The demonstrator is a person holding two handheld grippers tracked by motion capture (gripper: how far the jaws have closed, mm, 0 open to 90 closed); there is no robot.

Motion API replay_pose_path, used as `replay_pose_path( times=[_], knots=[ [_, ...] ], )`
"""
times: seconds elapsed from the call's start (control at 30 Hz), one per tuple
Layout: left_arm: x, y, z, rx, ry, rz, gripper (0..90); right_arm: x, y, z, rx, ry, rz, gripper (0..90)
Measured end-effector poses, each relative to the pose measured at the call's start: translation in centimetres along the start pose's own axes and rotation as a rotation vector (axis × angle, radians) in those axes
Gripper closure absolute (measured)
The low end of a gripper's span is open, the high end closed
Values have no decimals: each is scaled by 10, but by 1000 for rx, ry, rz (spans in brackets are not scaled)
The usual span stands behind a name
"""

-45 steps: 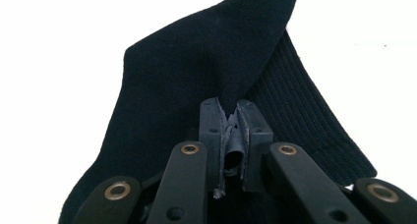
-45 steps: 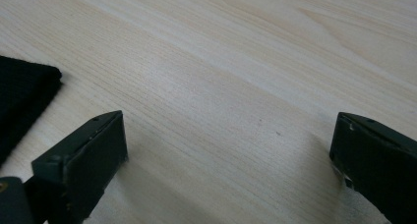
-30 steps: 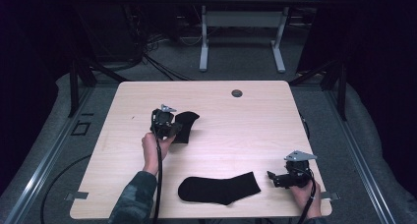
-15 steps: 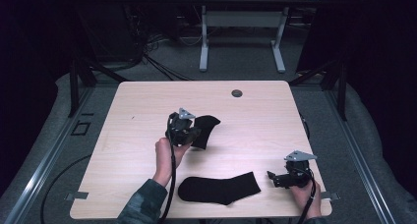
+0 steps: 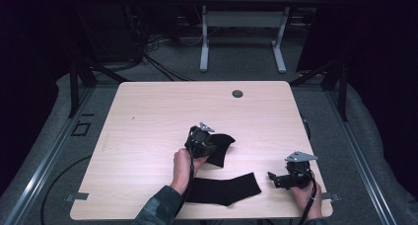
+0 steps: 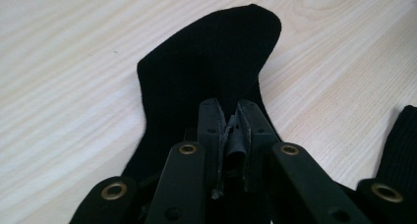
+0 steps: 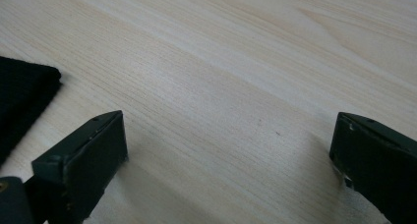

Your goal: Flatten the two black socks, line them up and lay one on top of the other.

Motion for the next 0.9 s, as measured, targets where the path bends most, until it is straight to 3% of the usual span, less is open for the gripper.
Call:
replay_pose_path(
  times=[0.1,0.17,0.23,0.27,0.43,0.6,0.77,0.83,0.9],
  knots=[
    [11,2,2,-6,-30,20,729,0,0,0,0,0,0,4],
    [12,3,3,1,-39,36,536,0,0,0,1,0,0,4],
    [2,1,1,9,-8,39,423,0,0,0,-1,-2,-2,4],
    [2,1,1,9,-8,39,322,0,0,0,-1,-2,-2,4],
    [-27,-10,-3,42,47,-7,199,0,0,0,2,0,1,4],
    [-44,-26,8,60,54,2,154,-1,1,0,1,-5,3,7],
    [-47,-35,25,71,27,6,143,-1,3,-3,14,-19,-18,15],
    [-46,-35,30,83,20,8,157,-9,1,-11,52,-11,-68,114],
    [-45,-33,34,110,1,5,161,-14,-3,-17,51,21,-82,168]
  ],
)
Point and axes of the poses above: each handheld gripper's, and its own axes: x roughly forward along the jaws, z roughly out of its underside, y roughly to its right, the point moved 3 cm from there along x, roughly forward along the jaws, and after that the axes turned 3 degrees about x, right-handed, at the moved point
